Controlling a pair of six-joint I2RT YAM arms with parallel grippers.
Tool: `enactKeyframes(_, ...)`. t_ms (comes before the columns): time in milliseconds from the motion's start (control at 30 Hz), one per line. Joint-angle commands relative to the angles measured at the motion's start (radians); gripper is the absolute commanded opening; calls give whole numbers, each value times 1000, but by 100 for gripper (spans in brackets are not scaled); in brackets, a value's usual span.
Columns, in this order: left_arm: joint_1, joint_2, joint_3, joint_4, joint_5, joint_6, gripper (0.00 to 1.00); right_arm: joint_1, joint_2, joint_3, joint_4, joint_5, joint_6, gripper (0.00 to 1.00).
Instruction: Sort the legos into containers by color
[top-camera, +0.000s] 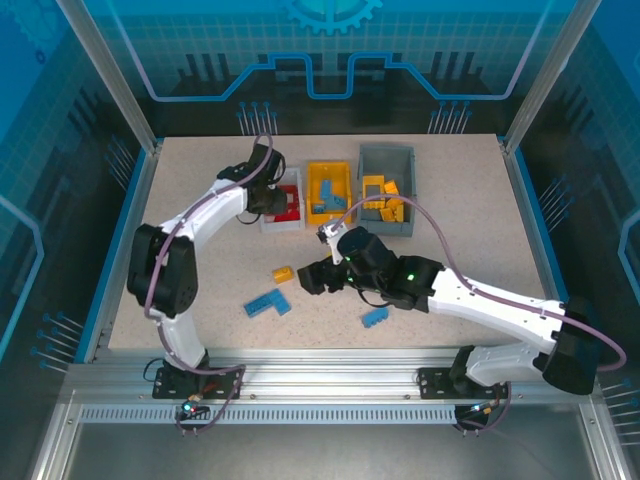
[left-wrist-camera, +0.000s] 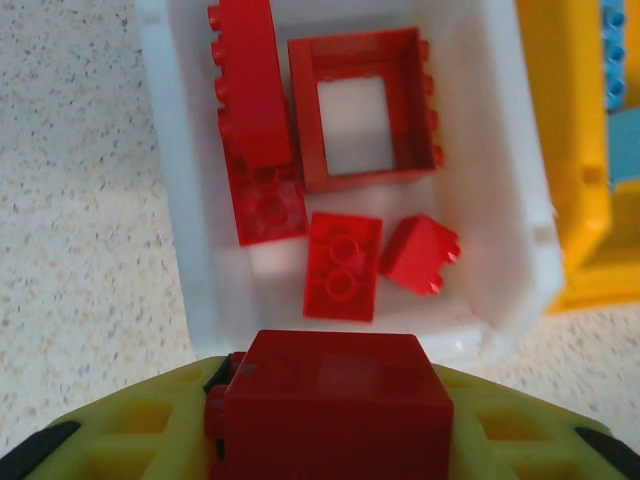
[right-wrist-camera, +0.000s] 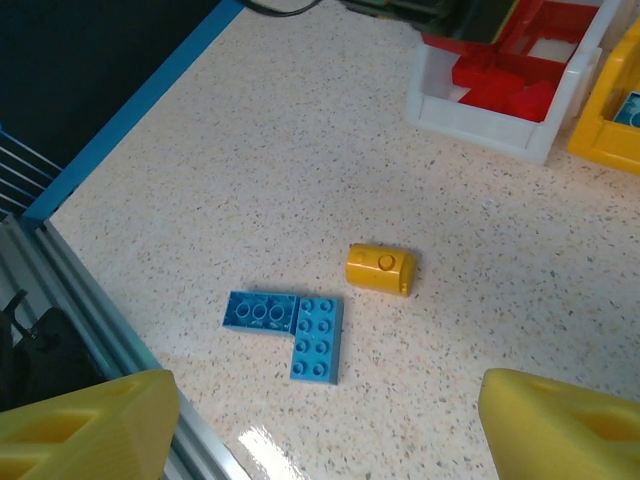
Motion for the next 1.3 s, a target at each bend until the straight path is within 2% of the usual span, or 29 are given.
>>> enactKeyframes(0, 4, 80, 100, -47, -2, 7, 35, 17, 7, 40, 71, 63, 35, 80)
enactKeyframes(200, 5, 187, 180, -70, -6, -2, 36, 17, -13, 11, 62, 84, 47, 80)
enactKeyframes(300, 4, 203, 182, -73, -4, -9, 46, 14, -14, 6, 53, 85, 52, 81)
enactKeyframes(433, -7, 161, 162, -69, -9, -17, 59, 11, -10, 5, 35, 88, 46, 82)
enactKeyframes(667, -41, 10, 145, -78, -3, -42, 60, -4, -8, -6, -29, 98, -23, 84)
enactKeyframes(767, -49, -71, 118, -83, 5, -73, 60, 3, 6, -23, -66, 109, -49, 83)
enactKeyframes(867, -55, -176, 57, -78, 26, -121, 60, 52, 59, -21, -90, 119, -81, 83)
enactKeyframes(1067, -67, -508, -173, -70, 81, -243, 60, 170, 287, 60, -145, 144, -43, 81)
enactKeyframes(1267, -63, -846, -253, -282, 64, -262, 64, 219, 517, 183, -134, 136, 13, 80)
